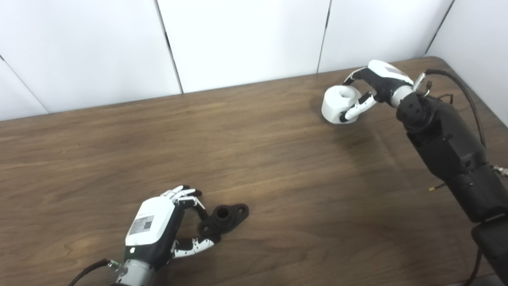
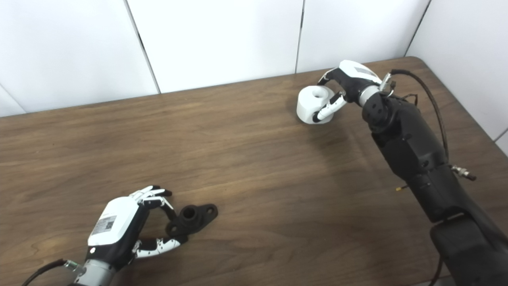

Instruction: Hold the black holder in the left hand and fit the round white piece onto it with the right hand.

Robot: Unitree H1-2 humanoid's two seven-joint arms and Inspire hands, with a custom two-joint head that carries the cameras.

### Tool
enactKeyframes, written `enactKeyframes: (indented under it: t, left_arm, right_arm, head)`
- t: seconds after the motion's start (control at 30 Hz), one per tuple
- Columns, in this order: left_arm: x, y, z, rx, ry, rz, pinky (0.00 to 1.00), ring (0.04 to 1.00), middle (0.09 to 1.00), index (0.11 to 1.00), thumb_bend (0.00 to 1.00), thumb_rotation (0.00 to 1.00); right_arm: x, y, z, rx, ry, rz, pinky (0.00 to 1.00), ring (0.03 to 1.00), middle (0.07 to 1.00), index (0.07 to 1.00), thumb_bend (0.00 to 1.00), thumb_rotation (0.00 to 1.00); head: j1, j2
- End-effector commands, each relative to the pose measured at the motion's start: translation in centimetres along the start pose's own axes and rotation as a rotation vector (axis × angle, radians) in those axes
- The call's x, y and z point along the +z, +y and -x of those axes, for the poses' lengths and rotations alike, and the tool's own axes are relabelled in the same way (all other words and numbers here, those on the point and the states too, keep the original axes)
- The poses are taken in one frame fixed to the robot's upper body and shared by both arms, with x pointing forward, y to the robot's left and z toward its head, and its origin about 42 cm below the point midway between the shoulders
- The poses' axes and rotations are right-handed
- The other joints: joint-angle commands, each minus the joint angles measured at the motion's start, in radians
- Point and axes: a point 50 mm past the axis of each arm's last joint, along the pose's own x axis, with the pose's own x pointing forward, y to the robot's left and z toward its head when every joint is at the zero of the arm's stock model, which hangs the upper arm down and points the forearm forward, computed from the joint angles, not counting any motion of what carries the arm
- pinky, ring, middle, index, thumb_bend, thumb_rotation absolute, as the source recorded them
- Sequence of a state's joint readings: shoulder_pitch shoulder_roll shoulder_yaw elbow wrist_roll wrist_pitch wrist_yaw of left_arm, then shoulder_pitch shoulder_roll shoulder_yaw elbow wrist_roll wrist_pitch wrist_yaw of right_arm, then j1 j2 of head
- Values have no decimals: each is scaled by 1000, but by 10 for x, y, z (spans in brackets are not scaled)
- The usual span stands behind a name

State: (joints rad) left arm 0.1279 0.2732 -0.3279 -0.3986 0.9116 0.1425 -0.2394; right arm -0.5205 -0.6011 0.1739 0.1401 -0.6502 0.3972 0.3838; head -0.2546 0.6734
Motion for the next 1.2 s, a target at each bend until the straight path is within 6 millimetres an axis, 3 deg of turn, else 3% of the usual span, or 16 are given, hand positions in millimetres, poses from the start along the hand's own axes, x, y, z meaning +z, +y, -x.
enactKeyframes:
  t: [0.0, 0.03, 0.13, 0.73, 0.9, 1.17]
  left_arm:
    - [-11, -15, 5, -96, 64, -3, 863, 887, 806, 490, 514, 45]
    - [-11, -15, 5, -98, 65, -5, 864, 888, 808, 490, 514, 45]
    - [-11, -16, 5, -97, 65, -7, 861, 887, 806, 490, 514, 45]
    - [-8, -17, 3, -115, 69, -14, 873, 892, 815, 490, 514, 45]
    - [-7, -19, 0, -113, 67, -8, 875, 893, 816, 490, 514, 46]
    - [-6, -27, -7, -103, 65, -11, 873, 889, 811, 490, 514, 46]
  right_arm:
    - [5, -29, 1, -97, -55, 20, 896, 964, 850, 629, 750, 188]
    - [4, -29, 2, -109, -66, 13, 884, 955, 840, 549, 615, 163]
    - [4, -28, 3, -166, -101, 3, 830, 916, 796, 493, 531, 138]
    - [11, -25, 12, -199, -135, 16, 828, 924, 783, 487, 522, 133]
    - [26, -26, 28, -169, -182, 74, 814, 929, 790, 487, 522, 132]
    - [62, -21, 70, -137, -338, 123, 810, 942, 783, 486, 522, 131]
  head:
    - [1, 0]
    - [1, 0]
    - [2, 2]
    - [19, 0]
    - [49, 0]
    - [93, 4]
